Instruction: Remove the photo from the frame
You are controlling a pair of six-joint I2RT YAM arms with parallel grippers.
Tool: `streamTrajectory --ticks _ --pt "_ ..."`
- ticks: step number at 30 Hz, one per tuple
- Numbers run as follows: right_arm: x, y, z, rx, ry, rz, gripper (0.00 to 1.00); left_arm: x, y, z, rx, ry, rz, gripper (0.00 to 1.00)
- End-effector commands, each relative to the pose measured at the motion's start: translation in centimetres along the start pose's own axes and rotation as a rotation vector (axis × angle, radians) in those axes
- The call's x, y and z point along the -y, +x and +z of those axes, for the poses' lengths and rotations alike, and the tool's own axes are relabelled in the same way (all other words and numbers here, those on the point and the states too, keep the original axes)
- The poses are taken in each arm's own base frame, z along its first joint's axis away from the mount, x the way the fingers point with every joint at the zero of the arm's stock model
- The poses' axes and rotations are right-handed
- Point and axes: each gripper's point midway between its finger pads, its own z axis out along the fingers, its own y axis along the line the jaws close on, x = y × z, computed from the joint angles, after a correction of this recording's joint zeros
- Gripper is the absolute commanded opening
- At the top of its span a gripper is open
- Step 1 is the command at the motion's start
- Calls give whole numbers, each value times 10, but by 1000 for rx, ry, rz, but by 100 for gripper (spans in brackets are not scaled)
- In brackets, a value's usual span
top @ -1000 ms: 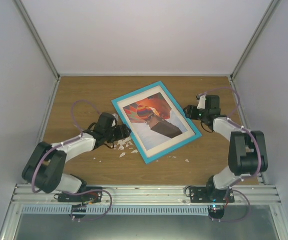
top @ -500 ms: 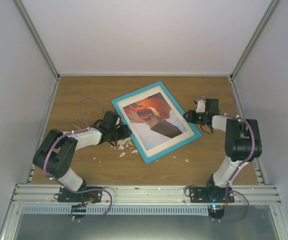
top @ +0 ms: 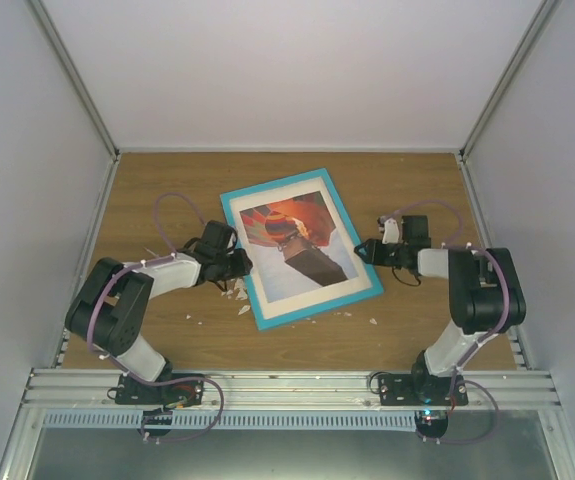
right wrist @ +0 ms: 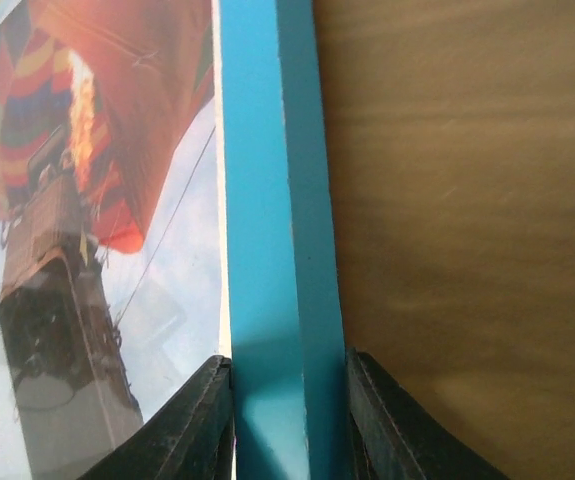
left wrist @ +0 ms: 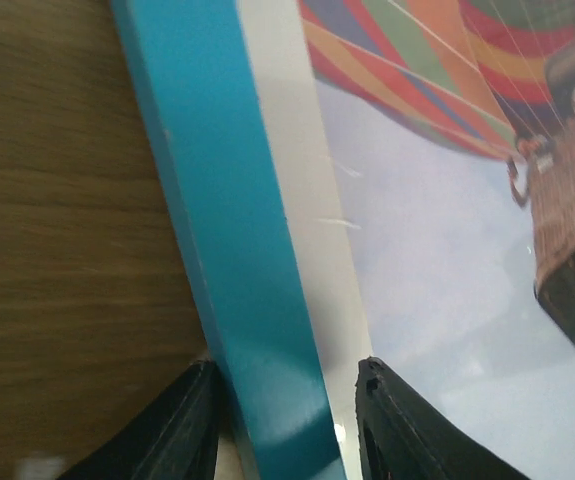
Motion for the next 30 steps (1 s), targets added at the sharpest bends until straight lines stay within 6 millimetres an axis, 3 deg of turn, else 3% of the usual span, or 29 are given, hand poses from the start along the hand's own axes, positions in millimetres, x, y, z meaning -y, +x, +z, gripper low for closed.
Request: streamTrajectory --ticks 1,7,10,21,30 --pt "-43 53 6 -129 -131 79 31 -15 -20 -10 60 -58 12 40" --pt "-86 79 14 -187 -156 22 31 -43 -32 -26 106 -170 25 42" --pt "-100 82 16 -190 -124 -13 32 -49 -34 -35 120 -200 27 45" --pt "-100 56 12 -146 111 -141 51 -72 -30 -49 148 -328 11 64" --pt "-91 40 28 -144 258 -203 53 -83 -27 -50 142 -380 14 65"
